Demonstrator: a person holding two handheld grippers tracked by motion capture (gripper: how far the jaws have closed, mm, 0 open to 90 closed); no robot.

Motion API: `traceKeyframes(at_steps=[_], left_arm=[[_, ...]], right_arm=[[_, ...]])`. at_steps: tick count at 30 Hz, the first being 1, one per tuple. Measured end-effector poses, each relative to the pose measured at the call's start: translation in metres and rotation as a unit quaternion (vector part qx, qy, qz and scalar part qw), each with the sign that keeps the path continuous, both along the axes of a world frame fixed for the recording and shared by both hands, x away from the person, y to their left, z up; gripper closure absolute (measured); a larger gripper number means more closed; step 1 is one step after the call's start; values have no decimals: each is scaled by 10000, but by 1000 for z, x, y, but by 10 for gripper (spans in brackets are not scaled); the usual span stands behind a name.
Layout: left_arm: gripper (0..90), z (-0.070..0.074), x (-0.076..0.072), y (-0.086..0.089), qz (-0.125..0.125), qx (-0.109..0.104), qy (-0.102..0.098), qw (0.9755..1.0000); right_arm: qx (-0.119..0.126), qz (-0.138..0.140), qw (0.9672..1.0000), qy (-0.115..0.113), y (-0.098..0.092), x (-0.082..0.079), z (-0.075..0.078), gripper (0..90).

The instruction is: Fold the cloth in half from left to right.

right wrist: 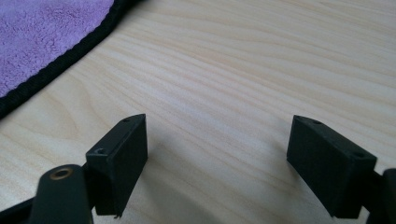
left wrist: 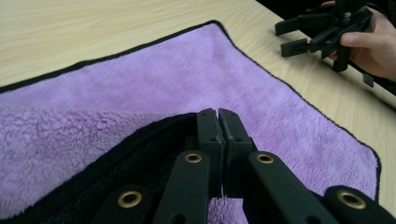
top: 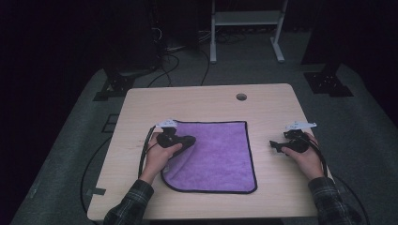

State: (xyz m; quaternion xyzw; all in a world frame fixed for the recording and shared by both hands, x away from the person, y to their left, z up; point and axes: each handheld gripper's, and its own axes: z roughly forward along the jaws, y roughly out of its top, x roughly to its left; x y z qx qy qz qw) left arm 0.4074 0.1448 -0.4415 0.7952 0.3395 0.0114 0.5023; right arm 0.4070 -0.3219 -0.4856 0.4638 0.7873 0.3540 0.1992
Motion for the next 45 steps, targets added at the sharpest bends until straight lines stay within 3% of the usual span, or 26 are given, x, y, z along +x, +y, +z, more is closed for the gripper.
traceKeyframes(at_steps=[8,19,45], left_arm=[[887,3,5,-29,-254,-3,-33,9997],[887,0,9,-60,-507,3,-4,9987],[889,-5,22,-138,-1036,-139,141,9944]], right_arm=[[-4,10,10000,3,0,0,0,184],[-109,41,9998,148,3,3,-1,19],[-112,50,9998,160,3,3,-1,18]])
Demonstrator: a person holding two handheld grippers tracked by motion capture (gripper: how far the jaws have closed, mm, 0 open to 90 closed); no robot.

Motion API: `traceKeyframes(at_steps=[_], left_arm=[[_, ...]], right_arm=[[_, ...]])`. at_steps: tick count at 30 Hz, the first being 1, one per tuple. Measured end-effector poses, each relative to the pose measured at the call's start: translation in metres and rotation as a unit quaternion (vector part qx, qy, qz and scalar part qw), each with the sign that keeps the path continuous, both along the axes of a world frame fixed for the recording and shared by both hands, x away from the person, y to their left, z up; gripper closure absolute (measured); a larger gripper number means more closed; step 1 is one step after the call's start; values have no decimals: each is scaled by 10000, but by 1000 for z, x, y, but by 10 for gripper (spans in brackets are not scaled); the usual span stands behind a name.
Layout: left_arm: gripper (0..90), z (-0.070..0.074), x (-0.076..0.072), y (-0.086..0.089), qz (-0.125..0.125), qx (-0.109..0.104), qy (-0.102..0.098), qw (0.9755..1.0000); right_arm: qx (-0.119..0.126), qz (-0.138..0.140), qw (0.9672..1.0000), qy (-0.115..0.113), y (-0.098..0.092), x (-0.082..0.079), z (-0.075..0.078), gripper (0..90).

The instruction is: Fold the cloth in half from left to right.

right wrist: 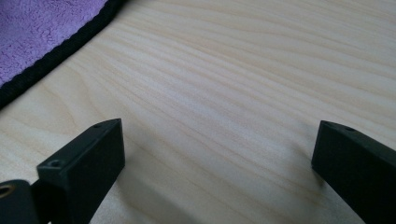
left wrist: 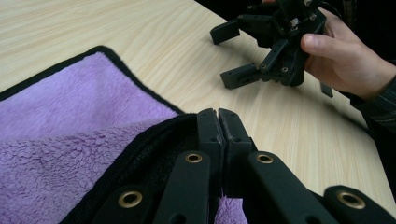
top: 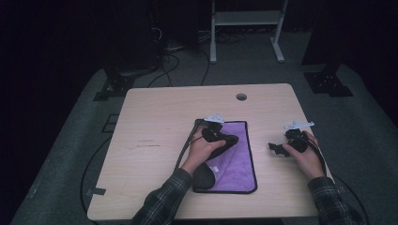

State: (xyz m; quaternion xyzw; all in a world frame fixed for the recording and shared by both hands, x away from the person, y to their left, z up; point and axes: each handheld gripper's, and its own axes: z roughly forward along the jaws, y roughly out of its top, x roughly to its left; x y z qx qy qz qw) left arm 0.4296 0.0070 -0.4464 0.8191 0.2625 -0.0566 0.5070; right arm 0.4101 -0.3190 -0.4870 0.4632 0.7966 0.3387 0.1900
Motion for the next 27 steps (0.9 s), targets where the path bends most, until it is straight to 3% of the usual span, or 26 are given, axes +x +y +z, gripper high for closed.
traceKeyframes(at_steps=[7,14,19,22,27], left_arm=[[889,-3,3,-20,-107,-83,74,9999],[889,-14,6,-40,-230,86,165,9996],[881,-26,7,-50,-238,332,268,9988],[804,-26,7,-49,-224,304,252,9990],[579,-10,4,-38,-103,302,-91,9994]], right_arm=[[-2,0,10000,-1,0,0,0,18],[-5,7,10000,-6,0,0,0,18],[-5,7,10000,-5,0,0,0,18],[-4,7,10000,-4,0,0,0,18],[-3,6,10000,-4,0,0,0,18]])
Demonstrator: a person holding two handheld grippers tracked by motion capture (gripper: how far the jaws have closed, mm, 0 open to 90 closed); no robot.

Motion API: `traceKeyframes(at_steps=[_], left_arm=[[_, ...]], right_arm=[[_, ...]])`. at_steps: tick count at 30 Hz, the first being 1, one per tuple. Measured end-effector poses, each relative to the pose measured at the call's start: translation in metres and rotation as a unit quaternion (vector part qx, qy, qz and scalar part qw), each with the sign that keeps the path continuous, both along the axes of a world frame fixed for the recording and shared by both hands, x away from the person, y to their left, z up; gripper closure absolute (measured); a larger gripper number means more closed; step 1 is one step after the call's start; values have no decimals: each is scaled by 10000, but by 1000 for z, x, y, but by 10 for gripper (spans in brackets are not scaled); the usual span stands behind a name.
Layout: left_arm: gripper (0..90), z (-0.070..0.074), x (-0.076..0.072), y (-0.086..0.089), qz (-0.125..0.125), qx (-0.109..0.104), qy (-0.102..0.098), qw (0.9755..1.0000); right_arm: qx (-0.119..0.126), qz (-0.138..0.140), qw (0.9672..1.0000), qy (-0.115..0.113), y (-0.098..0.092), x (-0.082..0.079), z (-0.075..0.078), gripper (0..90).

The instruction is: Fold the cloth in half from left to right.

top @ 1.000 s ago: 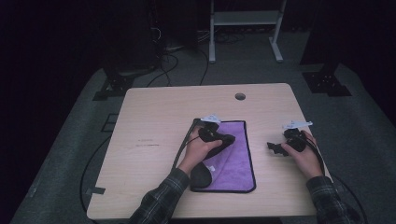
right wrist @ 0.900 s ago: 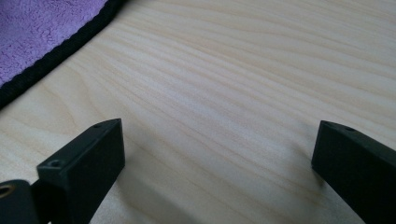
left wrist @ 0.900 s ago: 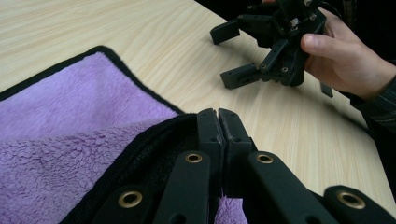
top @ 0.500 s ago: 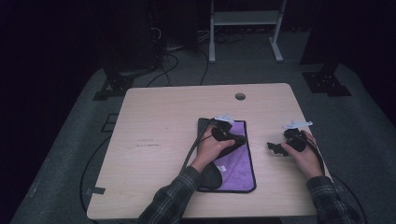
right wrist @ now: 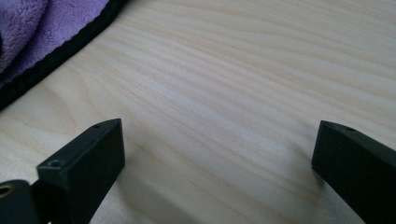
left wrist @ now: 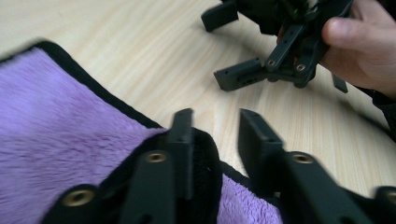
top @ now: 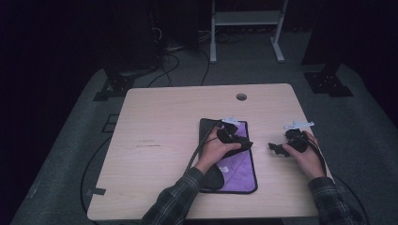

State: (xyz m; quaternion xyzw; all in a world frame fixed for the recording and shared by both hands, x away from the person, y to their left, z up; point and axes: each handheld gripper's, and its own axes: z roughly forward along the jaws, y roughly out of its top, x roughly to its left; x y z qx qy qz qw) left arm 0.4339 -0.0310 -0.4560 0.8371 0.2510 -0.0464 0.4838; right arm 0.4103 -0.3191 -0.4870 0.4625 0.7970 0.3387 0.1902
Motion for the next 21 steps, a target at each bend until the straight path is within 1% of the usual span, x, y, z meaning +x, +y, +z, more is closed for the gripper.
traceKeyframes(at_steps=[2,3,5,7,8,11,14,16,19,21], left_arm=[[505,5,-1,9,57,31,-118,9999],[483,7,-1,14,111,69,-188,9997],[441,10,-2,26,203,124,-235,9994],[409,11,-4,40,302,172,-431,9985],[407,12,-5,46,379,208,-488,9979],[391,13,-7,66,539,278,-546,9967],[371,13,-9,85,650,426,-690,9946],[364,11,-11,98,770,439,-727,9934],[354,10,-13,116,909,564,-794,9911],[345,8,-14,128,989,631,-799,9899]], right_arm=[[1,0,10000,4,0,0,0,18],[4,-3,10000,6,0,0,0,18],[2,-2,10000,6,0,0,0,18],[3,-4,10000,8,0,0,0,18],[3,-5,10000,10,0,0,0,18],[3,-5,10000,10,0,0,0,18],[4,-6,10000,12,0,0,0,18],[4,-6,10000,8,0,0,0,18],[6,-9,10000,13,0,-1,0,18],[5,-10,10000,15,0,0,0,18]])
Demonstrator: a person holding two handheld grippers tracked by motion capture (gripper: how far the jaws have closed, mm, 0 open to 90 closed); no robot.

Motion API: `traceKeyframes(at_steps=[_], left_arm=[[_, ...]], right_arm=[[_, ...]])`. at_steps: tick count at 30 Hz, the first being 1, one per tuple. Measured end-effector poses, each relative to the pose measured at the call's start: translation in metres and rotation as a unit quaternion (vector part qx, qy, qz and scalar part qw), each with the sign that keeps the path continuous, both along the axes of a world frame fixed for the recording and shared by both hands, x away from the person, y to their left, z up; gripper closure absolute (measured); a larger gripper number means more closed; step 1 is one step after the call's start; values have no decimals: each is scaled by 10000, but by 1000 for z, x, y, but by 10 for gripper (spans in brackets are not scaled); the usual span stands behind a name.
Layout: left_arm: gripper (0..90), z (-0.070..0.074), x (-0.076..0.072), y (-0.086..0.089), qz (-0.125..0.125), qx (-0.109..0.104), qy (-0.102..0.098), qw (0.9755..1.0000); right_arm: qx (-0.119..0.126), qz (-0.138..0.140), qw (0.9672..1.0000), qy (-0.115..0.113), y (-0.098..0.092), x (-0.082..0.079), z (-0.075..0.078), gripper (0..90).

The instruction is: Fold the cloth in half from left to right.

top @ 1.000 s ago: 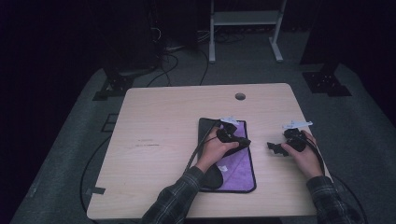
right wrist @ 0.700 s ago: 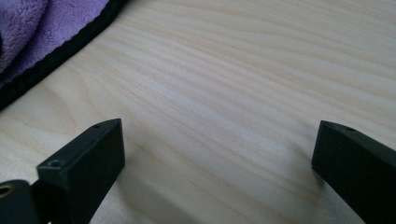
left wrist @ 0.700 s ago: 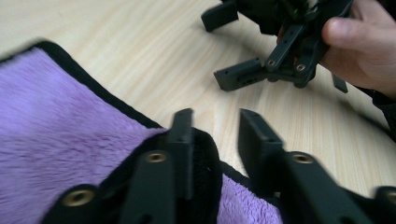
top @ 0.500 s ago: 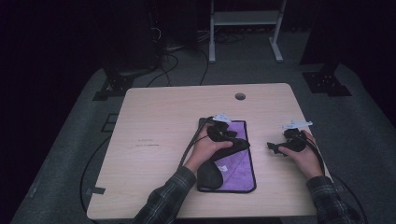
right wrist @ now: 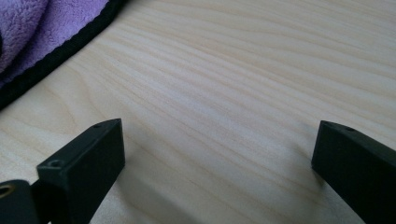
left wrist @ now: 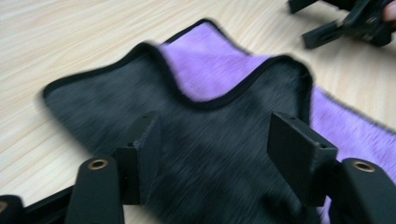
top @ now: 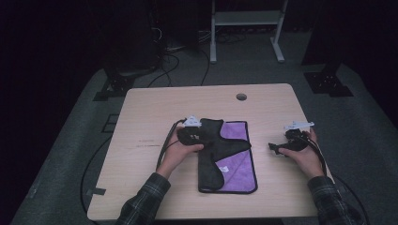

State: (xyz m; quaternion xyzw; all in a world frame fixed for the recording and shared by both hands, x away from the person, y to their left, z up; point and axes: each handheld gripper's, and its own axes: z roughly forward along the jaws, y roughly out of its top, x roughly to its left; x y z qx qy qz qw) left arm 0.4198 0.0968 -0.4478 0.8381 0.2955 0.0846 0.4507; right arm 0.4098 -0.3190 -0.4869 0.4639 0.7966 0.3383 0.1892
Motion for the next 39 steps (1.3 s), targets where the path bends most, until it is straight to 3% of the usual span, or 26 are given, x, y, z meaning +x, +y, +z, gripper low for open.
traceKeyframes(at_steps=[7,12,17,21,29,33,39], left_arm=[[298,-9,-9,35,254,335,40,9991],[287,-16,-16,60,467,632,79,9969],[285,-21,-19,80,651,702,105,9954],[265,-25,-18,90,744,790,144,9940],[251,-28,-17,95,716,821,82,9940],[199,-31,-16,98,689,875,-45,9938],[94,-33,-15,101,736,998,-103,9922]], right_arm=[[0,-19,10000,-9,1,1,0,18],[7,-57,10000,-12,1,1,0,30],[36,-65,10000,-48,1,0,0,70],[68,-67,9999,-129,0,-1,1,163],[158,-106,9995,-246,-1,-3,3,424],[167,-100,9996,-220,-2,-3,5,528],[319,27,9993,-180,2,-3,12,611]])
